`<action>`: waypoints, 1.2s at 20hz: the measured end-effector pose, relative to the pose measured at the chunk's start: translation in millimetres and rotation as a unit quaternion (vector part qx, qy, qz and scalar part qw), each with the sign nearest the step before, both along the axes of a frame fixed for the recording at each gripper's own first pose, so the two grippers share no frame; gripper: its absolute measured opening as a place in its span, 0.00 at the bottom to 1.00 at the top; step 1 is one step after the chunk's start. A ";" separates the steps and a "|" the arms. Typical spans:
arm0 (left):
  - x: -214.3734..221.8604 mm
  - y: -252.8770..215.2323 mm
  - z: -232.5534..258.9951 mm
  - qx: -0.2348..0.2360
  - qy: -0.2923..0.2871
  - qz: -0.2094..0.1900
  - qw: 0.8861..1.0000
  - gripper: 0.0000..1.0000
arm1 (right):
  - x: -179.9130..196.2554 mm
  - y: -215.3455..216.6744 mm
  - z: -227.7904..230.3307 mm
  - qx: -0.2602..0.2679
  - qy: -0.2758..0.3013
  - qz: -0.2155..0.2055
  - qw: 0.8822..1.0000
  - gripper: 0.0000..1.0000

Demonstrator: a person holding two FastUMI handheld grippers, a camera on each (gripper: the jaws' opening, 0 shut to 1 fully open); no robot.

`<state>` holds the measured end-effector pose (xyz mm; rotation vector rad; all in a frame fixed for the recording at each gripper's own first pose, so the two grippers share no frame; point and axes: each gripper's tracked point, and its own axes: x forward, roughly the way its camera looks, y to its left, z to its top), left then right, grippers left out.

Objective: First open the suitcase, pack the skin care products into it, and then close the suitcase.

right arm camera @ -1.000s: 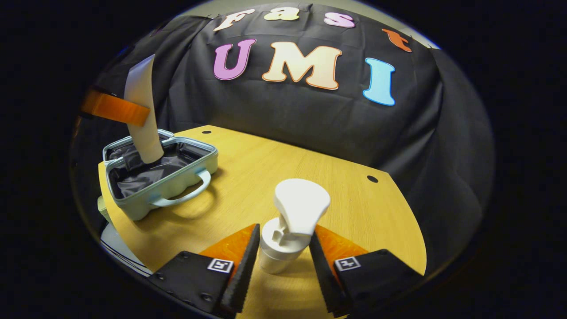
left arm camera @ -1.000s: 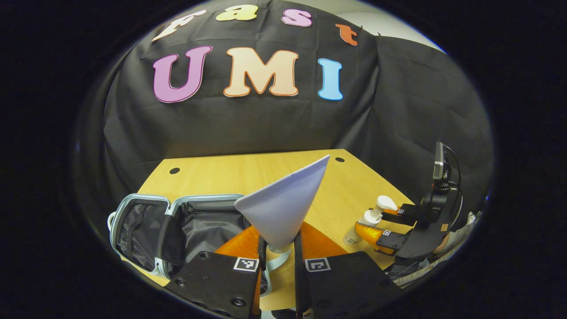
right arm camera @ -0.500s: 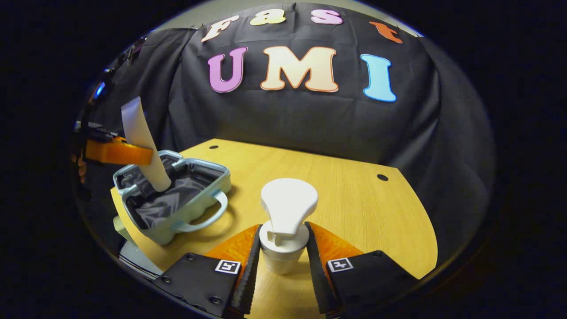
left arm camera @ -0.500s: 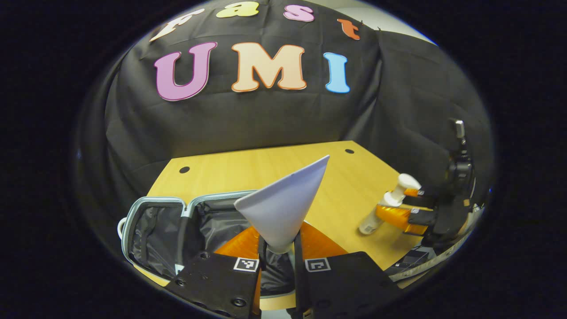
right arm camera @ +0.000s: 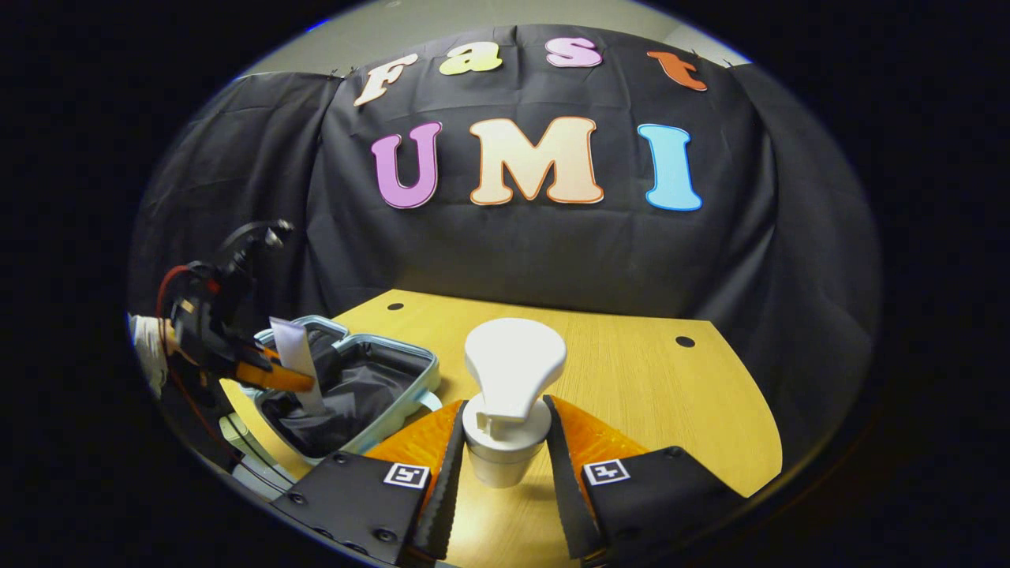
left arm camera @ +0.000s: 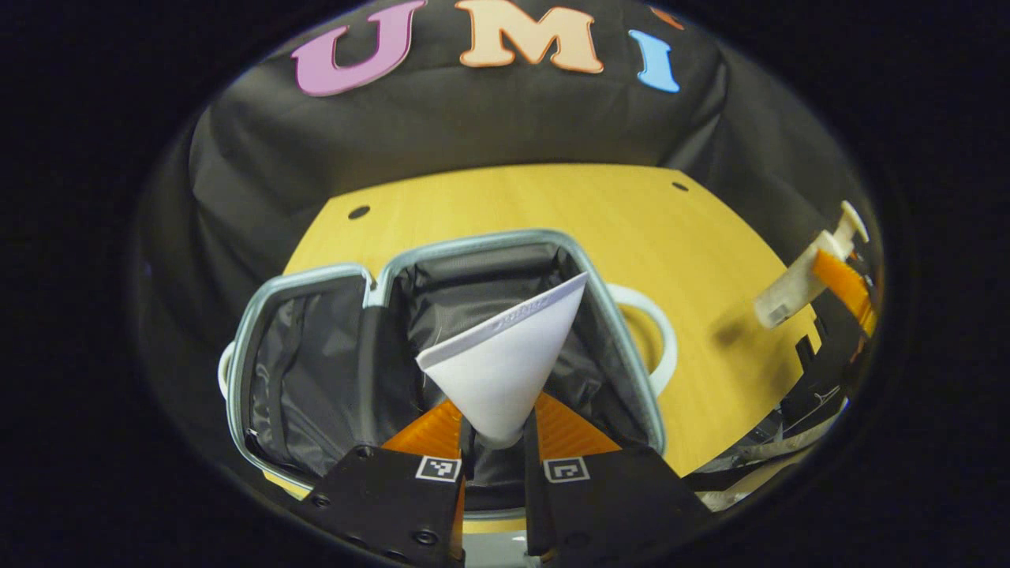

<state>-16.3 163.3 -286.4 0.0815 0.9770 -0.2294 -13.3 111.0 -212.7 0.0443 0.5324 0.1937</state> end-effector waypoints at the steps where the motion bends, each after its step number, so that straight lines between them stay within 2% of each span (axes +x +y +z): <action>1: -0.2 2.3 -10.5 0.002 0.021 0.002 1.000 0.24 | -0.8 2.4 4.4 0.001 -0.002 -0.002 1.000 0.56; 3: 5.0 5.0 -21.5 0.009 0.032 -0.006 0.999 0.24 | -4.1 4.6 11.7 0.001 -0.005 -0.007 1.000 0.56; 7: 30.7 1.6 -23.4 -0.008 0.018 -0.012 1.000 0.24 | -9.6 6.8 17.2 0.005 -0.002 -0.020 1.000 0.56; 9: 40.3 3.1 -32.0 -0.010 0.019 -0.009 1.000 0.28 | -12.2 9.2 19.4 0.002 -0.003 -0.025 1.000 0.56; 14: 36.9 6.2 -70.4 -0.008 0.064 0.001 0.998 0.30 | -15.1 14.7 26.9 -0.002 -0.008 -0.033 0.999 0.56; 17: 40.6 9.6 -65.2 -0.018 0.046 0.012 0.999 0.34 | -13.9 32.1 31.8 0.013 -0.006 -0.024 1.000 0.56; 19: 43.7 12.9 -51.1 -0.023 0.011 0.016 1.000 0.51 | -8.0 53.8 35.6 0.025 -0.007 -0.005 1.000 0.54; 20: 44.8 12.6 -40.5 -0.027 -0.011 0.017 0.999 0.73 | -4.2 66.5 37.4 0.031 -0.008 0.007 0.999 0.56; 22: 45.3 13.0 -14.6 -0.045 -0.057 0.022 0.997 0.91 | 2.8 95.5 35.5 0.050 -0.003 0.034 0.998 0.55; 24: 43.9 20.7 10.7 -0.067 -0.095 0.039 0.993 0.90 | 8.5 125.1 24.8 0.073 0.012 0.058 0.996 0.55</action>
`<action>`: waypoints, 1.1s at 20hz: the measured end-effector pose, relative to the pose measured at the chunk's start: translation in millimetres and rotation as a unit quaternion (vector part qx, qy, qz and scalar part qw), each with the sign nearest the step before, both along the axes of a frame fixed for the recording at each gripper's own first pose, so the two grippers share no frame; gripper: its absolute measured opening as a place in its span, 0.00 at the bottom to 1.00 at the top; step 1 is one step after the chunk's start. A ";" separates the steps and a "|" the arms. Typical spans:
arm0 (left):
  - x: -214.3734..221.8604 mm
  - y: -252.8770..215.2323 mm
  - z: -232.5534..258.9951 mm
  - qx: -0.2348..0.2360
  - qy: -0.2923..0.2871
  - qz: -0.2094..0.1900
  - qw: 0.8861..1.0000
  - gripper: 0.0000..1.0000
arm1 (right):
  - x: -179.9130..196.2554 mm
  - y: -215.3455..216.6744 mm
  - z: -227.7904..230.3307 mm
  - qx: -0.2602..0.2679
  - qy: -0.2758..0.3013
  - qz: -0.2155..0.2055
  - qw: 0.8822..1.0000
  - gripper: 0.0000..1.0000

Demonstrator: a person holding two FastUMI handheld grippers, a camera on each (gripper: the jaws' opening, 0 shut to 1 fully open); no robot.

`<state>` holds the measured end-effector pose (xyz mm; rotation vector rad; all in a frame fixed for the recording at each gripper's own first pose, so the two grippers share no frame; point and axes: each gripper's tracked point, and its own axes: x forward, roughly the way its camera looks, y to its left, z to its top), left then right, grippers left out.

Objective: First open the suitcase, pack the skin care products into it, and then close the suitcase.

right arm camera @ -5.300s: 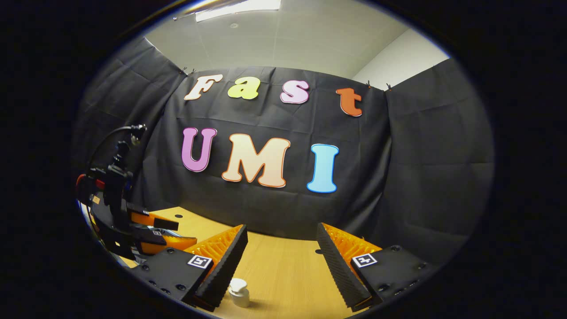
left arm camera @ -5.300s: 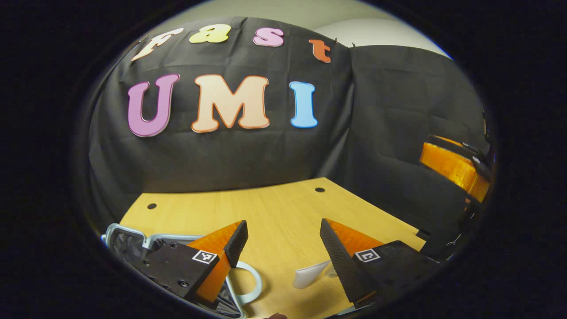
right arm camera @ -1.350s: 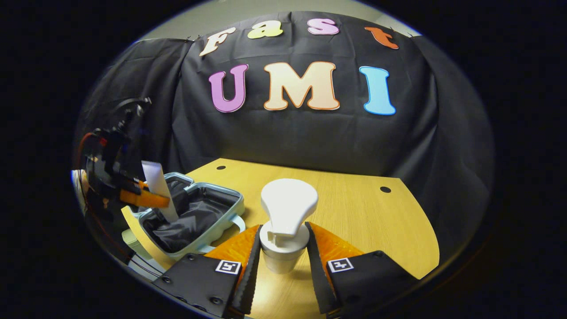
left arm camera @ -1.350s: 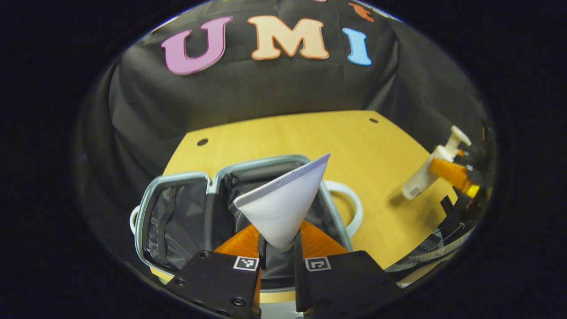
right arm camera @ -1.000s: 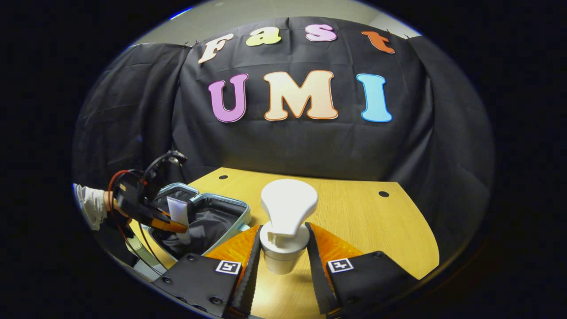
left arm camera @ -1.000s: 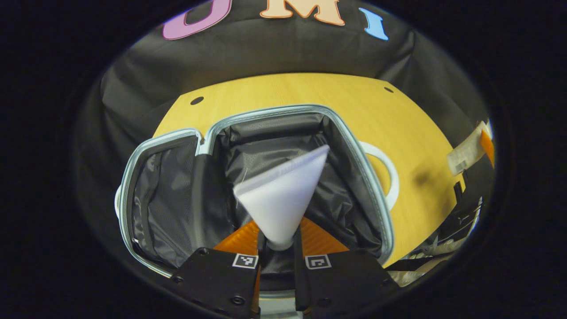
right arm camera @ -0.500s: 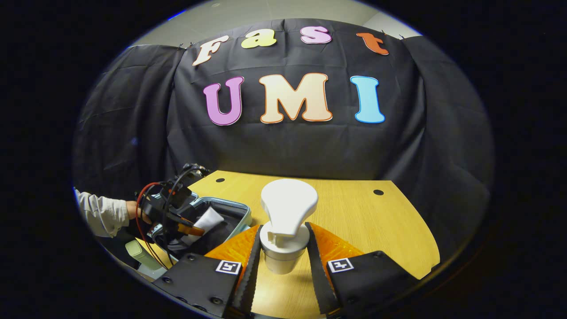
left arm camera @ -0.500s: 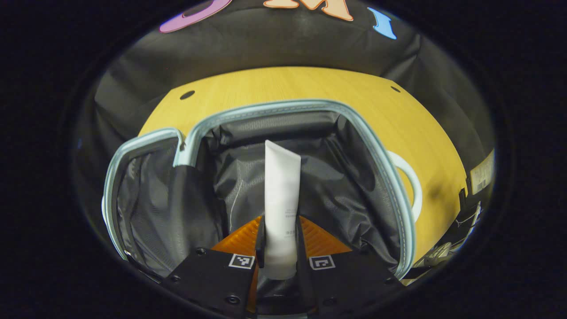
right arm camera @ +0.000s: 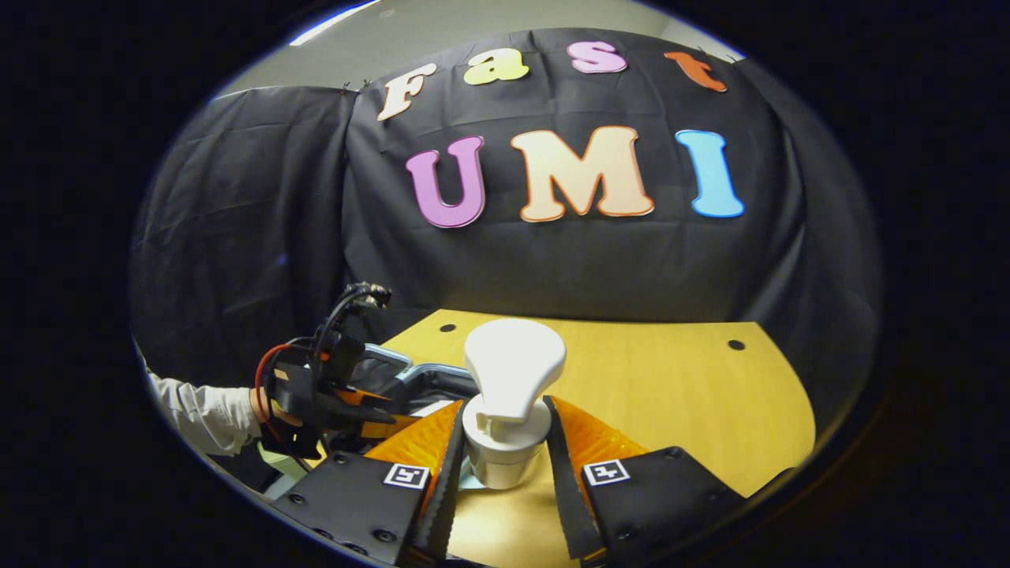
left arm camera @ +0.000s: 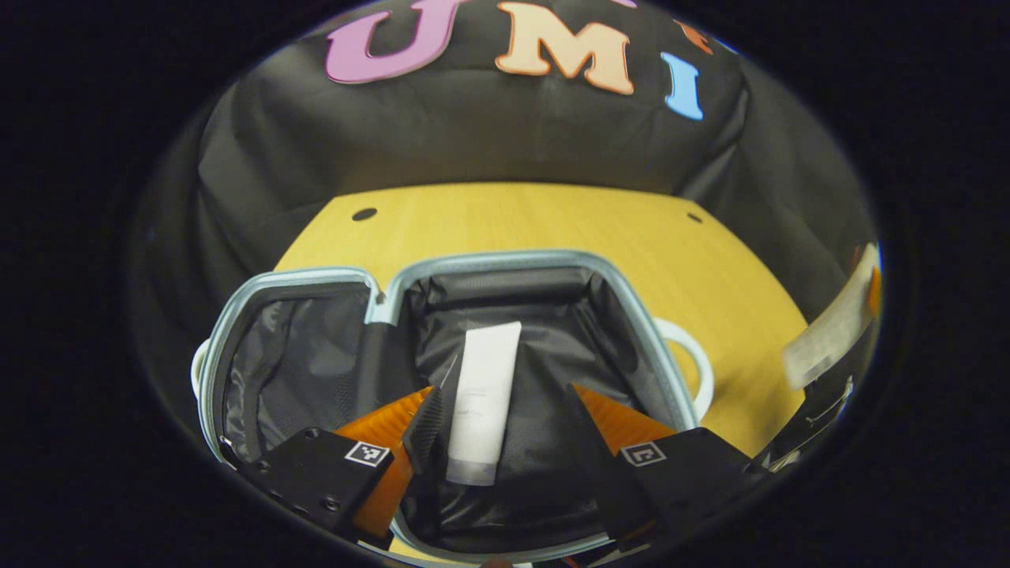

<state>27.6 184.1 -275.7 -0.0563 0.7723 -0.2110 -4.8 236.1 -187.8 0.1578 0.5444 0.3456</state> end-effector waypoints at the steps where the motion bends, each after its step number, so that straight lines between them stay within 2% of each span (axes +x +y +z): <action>1: -1.8 7.6 11.7 -0.007 -0.013 0.012 1.000 0.90 | 1.0 15.6 -4.9 0.009 0.009 0.013 1.000 0.56; 5: -5.0 69.1 43.4 -0.007 -0.048 0.076 0.996 0.90 | 4.5 70.8 -34.1 0.044 0.055 0.059 0.996 0.56; 9: -17.5 143.6 53.1 0.011 -0.062 0.147 0.987 0.92 | 4.3 107.2 -70.7 0.063 0.120 0.079 0.988 0.56; 10: -22.6 161.2 52.3 0.013 -0.061 0.165 0.984 0.89 | 3.7 114.9 -84.5 0.064 0.138 0.082 0.985 0.56; 11: -27.7 177.7 52.5 0.014 -0.060 0.182 0.981 0.92 | 2.5 119.0 -96.1 0.058 0.156 0.082 0.983 0.54; 12: -37.0 192.6 55.0 0.015 -0.061 0.199 0.978 0.92 | 3.5 122.5 -107.6 0.050 0.172 0.083 0.980 0.56; 15: -54.6 231.4 62.7 0.014 -0.060 0.236 0.970 0.92 | 7.9 130.3 -141.6 0.020 0.211 0.083 0.974 0.54; 17: -59.4 253.3 59.3 0.017 -0.060 0.255 0.965 0.92 | 17.6 143.3 -150.6 0.032 0.228 0.078 0.970 0.57; 18: -59.7 262.1 54.1 0.019 -0.058 0.263 0.963 0.92 | 25.2 144.9 -155.5 0.033 0.234 0.072 0.969 0.53; 20: -65.2 279.3 51.5 0.020 -0.053 0.276 0.959 0.92 | 35.3 144.4 -175.3 0.013 0.251 0.060 0.966 0.53; 21: -67.5 290.5 48.4 0.022 -0.048 0.283 0.958 0.92 | 36.1 144.0 -185.7 0.004 0.263 0.059 0.963 0.57; 22: -69.3 299.2 41.7 0.026 -0.041 0.291 0.955 0.92 | 34.3 144.1 -196.0 -0.004 0.273 0.057 0.960 0.57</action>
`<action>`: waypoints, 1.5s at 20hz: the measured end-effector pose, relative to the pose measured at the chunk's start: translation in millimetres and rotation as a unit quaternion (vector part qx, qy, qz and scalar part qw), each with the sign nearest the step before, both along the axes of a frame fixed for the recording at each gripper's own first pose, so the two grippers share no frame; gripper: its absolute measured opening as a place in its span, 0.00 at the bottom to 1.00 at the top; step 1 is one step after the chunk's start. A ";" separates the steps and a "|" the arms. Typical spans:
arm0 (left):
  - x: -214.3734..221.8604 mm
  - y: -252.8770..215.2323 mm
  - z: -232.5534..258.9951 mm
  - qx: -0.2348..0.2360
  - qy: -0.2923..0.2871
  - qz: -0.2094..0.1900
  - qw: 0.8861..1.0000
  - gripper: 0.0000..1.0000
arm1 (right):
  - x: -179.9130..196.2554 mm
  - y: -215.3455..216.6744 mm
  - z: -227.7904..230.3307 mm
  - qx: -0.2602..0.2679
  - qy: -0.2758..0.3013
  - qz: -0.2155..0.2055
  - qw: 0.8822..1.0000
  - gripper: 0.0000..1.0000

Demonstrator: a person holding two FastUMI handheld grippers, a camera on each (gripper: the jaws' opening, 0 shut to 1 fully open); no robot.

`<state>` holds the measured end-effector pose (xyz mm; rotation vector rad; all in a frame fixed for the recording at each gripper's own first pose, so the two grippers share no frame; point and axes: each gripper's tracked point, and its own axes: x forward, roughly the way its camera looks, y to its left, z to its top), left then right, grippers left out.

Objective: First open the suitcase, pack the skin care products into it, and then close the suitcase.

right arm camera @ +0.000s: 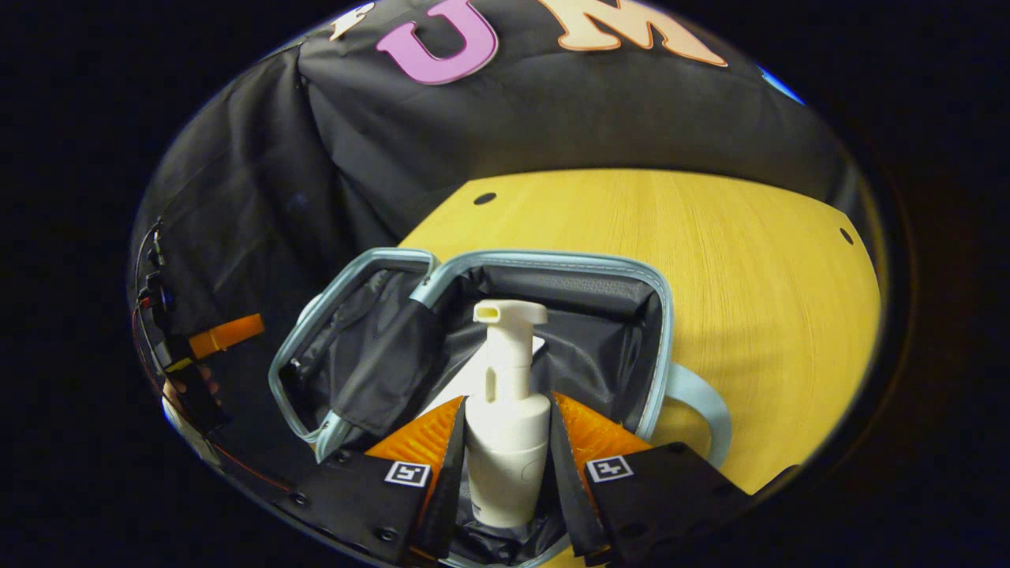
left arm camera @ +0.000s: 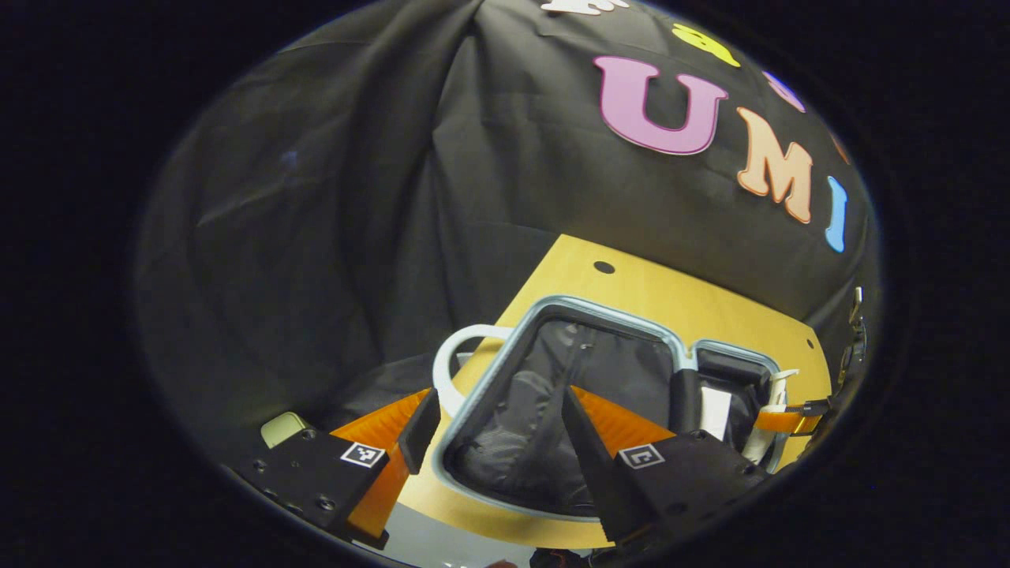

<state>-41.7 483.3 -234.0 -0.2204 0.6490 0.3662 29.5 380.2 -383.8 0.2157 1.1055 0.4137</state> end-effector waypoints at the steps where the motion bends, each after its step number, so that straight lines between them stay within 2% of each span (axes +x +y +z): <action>1: -2.0 9.3 -3.8 -0.001 0.005 0.007 1.000 0.92 | 0.6 -2.3 -11.2 -0.014 0.008 0.001 1.000 0.57; 4: 1.3 31.9 -19.2 -0.012 0.018 0.025 0.999 0.92 | 5.1 0.5 -19.2 -0.031 0.001 0.003 1.000 0.59; 6: 8.4 43.1 -30.5 -0.022 0.022 0.033 0.999 0.92 | 4.3 4.0 -11.5 -0.025 -0.003 0.006 1.000 0.60; 8: 16.4 56.4 -43.0 -0.035 0.034 0.038 0.998 0.92 | 3.7 10.0 -2.3 -0.009 -0.006 0.006 1.000 0.78; 9: 20.9 62.0 -51.1 -0.040 0.045 0.039 0.997 0.89 | 5.0 8.8 1.9 -0.011 -0.014 0.006 1.000 0.91; 10: 26.6 67.4 -58.3 -0.041 0.053 0.037 0.997 0.92 | 7.0 4.3 6.8 -0.016 -0.023 0.006 1.000 0.98; 11: 30.4 72.3 -66.7 -0.044 0.068 0.036 0.996 0.92 | 8.8 -3.4 14.7 -0.020 -0.032 0.003 0.999 0.96; 12: 35.9 75.9 -76.3 -0.045 0.078 0.030 0.995 0.89 | 10.7 -8.8 20.9 -0.021 -0.036 -0.003 0.999 0.99; 13: 38.9 80.9 -84.3 -0.043 0.092 0.029 0.994 0.95 | 11.4 -15.5 23.7 -0.021 -0.037 -0.009 0.999 0.98; 14: 42.6 86.2 -91.7 -0.040 0.105 0.025 0.993 0.92 | 10.9 -22.2 29.4 -0.023 -0.039 -0.018 0.999 0.94; 15: 46.4 92.7 -97.0 -0.038 0.114 0.023 0.993 0.91 | 11.0 -30.8 33.0 -0.026 -0.042 -0.026 0.998 0.94; 16: 47.9 97.0 -100.6 -0.039 0.124 0.022 0.991 0.91 | 12.4 -39.4 37.7 -0.029 -0.046 -0.035 0.998 0.98; 21: 55.3 98.0 -124.1 -0.074 0.151 0.016 0.986 0.88 | 16.9 -77.5 55.3 -0.041 -0.059 -0.079 0.994 0.98; 22: 58.7 93.4 -130.6 -0.090 0.153 0.010 0.984 0.82 | 17.6 -82.4 58.1 -0.042 -0.061 -0.082 0.994 0.98; 23: 61.3 85.0 -133.9 -0.112 0.154 0.004 0.982 0.79 | 17.0 -87.8 60.4 -0.047 -0.064 -0.084 0.993 0.94; 25: 67.2 71.3 -136.7 -0.141 0.155 -0.006 0.978 0.50 | 18.0 -97.0 64.8 -0.056 -0.073 -0.087 0.992 0.98; 26: 68.1 67.8 -137.8 -0.142 0.160 -0.015 0.977 0.36 | 18.9 -100.6 67.6 -0.059 -0.078 -0.087 0.991 0.98; 28: 66.9 69.6 -134.5 -0.125 0.181 -0.005 0.975 0.07 | 18.8 -104.5 72.5 -0.061 -0.087 -0.087 0.990 0.98; 30: 66.2 68.0 -122.0 -0.106 0.182 -0.006 0.977 0.03 | 17.7 -108.5 76.4 -0.061 -0.095 -0.086 0.990 0.98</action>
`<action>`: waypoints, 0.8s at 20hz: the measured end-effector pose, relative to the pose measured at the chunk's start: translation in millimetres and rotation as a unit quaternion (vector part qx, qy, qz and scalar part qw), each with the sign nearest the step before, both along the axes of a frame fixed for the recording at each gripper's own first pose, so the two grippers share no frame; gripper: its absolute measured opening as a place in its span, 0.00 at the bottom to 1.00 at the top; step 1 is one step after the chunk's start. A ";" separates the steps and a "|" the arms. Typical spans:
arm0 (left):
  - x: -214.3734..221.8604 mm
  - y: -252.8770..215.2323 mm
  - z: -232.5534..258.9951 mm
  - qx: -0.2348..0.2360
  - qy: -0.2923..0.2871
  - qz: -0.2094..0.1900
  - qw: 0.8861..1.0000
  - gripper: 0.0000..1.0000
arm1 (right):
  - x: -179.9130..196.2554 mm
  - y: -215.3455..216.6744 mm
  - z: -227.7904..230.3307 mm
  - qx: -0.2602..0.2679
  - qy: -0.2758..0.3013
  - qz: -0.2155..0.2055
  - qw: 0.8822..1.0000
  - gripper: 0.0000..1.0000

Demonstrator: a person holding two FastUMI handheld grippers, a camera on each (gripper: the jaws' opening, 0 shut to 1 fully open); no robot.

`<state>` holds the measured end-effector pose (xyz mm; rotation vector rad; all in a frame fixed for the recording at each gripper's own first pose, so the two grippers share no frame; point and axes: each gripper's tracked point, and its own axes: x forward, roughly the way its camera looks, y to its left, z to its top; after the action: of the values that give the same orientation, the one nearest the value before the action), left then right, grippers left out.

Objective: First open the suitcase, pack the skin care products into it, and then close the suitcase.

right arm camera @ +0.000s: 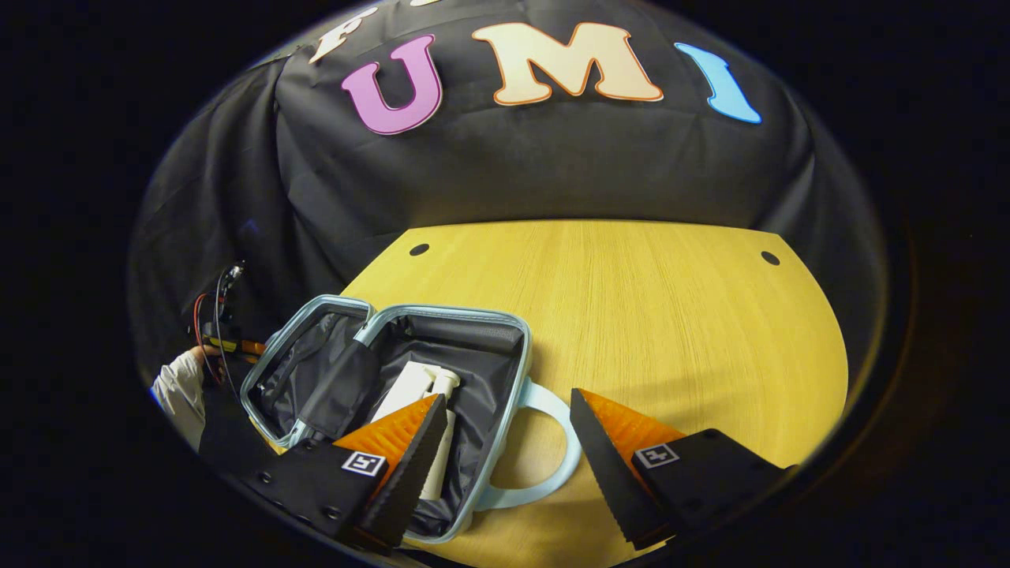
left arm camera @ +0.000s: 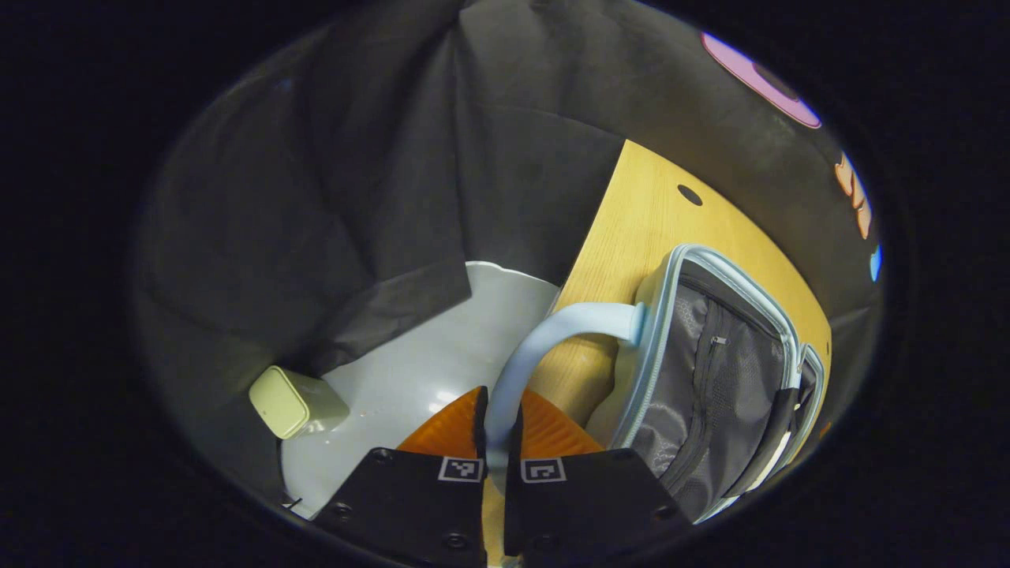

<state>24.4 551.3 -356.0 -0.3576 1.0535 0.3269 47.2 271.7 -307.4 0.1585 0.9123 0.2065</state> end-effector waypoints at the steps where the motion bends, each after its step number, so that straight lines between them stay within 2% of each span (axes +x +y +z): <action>1: 0.3 -3.1 9.5 0.010 -0.005 -0.008 1.000 0.02 | -0.9 -1.8 2.8 0.001 -0.004 0.001 1.000 0.98; 3: -2.1 -2.1 33.0 0.044 -0.007 -0.023 0.999 0.01 | -0.5 -5.1 11.5 0.008 -0.015 -0.001 1.000 0.98; 4: -2.1 -5.7 58.0 0.058 -0.016 -0.026 0.998 0.00 | 0.9 -7.2 16.9 0.011 -0.023 -0.001 1.000 0.94; 5: 21.9 -12.4 78.8 0.067 -0.031 -0.028 0.997 0.00 | 1.5 -10.0 22.2 0.012 -0.032 0.000 0.999 0.94; 6: 21.1 -15.1 95.2 0.073 -0.042 -0.028 0.996 0.00 | 2.3 -13.6 26.1 0.013 -0.040 0.001 0.999 0.98; 10: 26.7 -34.2 162.1 0.100 -0.088 -0.043 0.990 0.00 | -0.1 -32.7 40.9 0.014 -0.069 0.006 0.998 0.98; 11: 25.6 -45.3 177.9 0.106 -0.094 -0.051 0.989 0.00 | -2.9 -38.3 45.6 0.017 -0.073 0.005 0.997 0.94; 12: 27.2 -56.0 190.9 0.116 -0.103 -0.060 0.986 0.00 | -3.7 -44.1 48.8 0.020 -0.077 0.003 0.997 0.98; 13: 27.9 -67.5 201.7 0.123 -0.107 -0.070 0.984 0.00 | -5.3 -51.0 51.6 0.021 -0.082 0.000 0.996 0.98; 14: 28.2 -77.7 215.0 0.132 -0.113 -0.079 0.982 0.00 | -6.7 -58.4 54.6 0.021 -0.085 -0.003 0.996 0.94; 15: 29.4 -88.8 227.0 0.140 -0.119 -0.089 0.979 0.00 | -10.0 -64.3 57.0 0.025 -0.088 -0.006 0.996 0.98; 16: 31.1 -100.6 239.3 0.148 -0.127 -0.101 0.976 0.00 | -12.5 -70.1 60.1 0.030 -0.091 -0.012 0.995 0.98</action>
<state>55.6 450.7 -116.7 -0.0211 0.7666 0.2438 34.7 201.6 -247.3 0.2023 0.7230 0.2218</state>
